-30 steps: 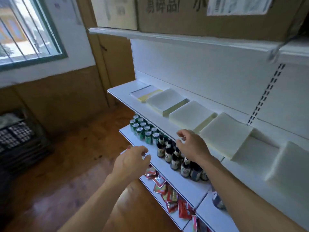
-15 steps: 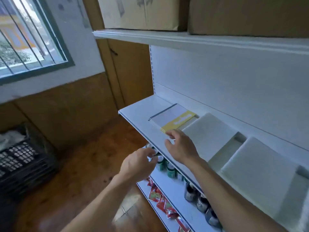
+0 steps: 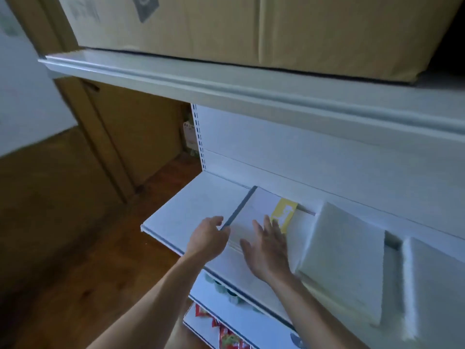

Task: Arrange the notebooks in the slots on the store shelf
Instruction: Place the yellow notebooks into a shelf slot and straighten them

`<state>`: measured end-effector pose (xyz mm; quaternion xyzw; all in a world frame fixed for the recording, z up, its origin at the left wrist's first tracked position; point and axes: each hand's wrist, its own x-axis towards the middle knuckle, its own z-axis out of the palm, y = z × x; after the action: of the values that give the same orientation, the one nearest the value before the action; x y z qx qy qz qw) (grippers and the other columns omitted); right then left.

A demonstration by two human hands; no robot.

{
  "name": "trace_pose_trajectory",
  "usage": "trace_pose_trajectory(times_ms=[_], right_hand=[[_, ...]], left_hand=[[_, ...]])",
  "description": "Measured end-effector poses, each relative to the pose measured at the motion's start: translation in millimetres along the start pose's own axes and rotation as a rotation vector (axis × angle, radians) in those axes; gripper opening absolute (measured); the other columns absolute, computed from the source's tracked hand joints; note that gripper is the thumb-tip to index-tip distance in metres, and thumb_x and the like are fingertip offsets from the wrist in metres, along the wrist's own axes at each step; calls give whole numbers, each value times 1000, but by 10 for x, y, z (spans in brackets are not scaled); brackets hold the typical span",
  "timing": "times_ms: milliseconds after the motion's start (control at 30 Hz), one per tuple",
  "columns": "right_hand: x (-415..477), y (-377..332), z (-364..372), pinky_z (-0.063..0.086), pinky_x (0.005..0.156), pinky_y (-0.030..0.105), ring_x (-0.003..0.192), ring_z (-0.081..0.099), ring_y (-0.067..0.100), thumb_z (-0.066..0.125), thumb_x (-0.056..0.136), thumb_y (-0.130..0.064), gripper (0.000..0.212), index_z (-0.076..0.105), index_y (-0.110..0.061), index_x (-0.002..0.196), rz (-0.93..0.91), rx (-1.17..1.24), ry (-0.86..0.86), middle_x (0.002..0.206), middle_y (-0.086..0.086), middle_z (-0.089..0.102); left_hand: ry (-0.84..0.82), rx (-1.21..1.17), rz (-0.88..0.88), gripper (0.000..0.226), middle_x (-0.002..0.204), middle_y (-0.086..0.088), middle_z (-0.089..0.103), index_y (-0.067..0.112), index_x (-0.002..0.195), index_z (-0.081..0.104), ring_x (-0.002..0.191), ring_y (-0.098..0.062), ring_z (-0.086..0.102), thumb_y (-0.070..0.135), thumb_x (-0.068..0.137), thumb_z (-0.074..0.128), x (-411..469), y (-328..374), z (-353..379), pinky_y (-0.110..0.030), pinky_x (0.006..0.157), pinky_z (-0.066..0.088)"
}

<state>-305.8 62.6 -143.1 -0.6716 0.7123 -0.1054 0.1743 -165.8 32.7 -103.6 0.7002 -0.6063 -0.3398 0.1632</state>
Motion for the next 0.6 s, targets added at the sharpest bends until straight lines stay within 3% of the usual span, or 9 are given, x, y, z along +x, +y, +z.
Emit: trace_pose_trajectory(times_ms=[33,133,200,267,400,600], right_hand=[[23,-12,57,2,120,42,149,-8,24,24,96,-56,66,15,-22,153,41,-17,2,162,5,-5],[20,-37,311,-5,117,41,149,-7,23,-11,80,-70,92,17,-23,153,74,-53,98,162,4,-5],[13,-30,406,-5,115,39,149,1,23,-20,79,-70,99,26,-21,152,67,-86,180,161,5,3],[-3,-30,439,-8,116,38,148,-9,20,-26,73,-71,105,19,-22,153,78,-71,158,162,3,-3],[11,-63,376,-11,116,38,143,-25,13,-28,67,-73,104,6,-26,154,111,-75,121,160,-2,-16],[26,-38,381,-12,115,34,139,-30,8,-26,65,-77,106,5,-27,154,123,-61,83,156,-8,-22]], left_hand=[[-39,10,22,37,131,0,58,19,133,56,115,-21,56,31,99,49,125,-19,-2,-35,100,46],[-95,4,101,23,96,0,67,18,106,69,87,-21,61,22,94,50,363,-65,30,-31,75,50],[-119,-57,114,19,86,0,68,19,93,70,81,-24,63,20,91,50,440,-122,60,-35,72,54],[-147,-136,132,20,87,0,70,23,92,69,80,-23,65,19,92,49,439,-164,60,-37,73,56],[-179,-242,196,26,87,2,71,24,98,71,72,-16,63,17,94,47,415,-162,-25,-22,58,49],[-247,-367,115,15,96,10,65,25,106,59,85,-12,62,30,93,57,551,-110,-80,-31,74,53]])
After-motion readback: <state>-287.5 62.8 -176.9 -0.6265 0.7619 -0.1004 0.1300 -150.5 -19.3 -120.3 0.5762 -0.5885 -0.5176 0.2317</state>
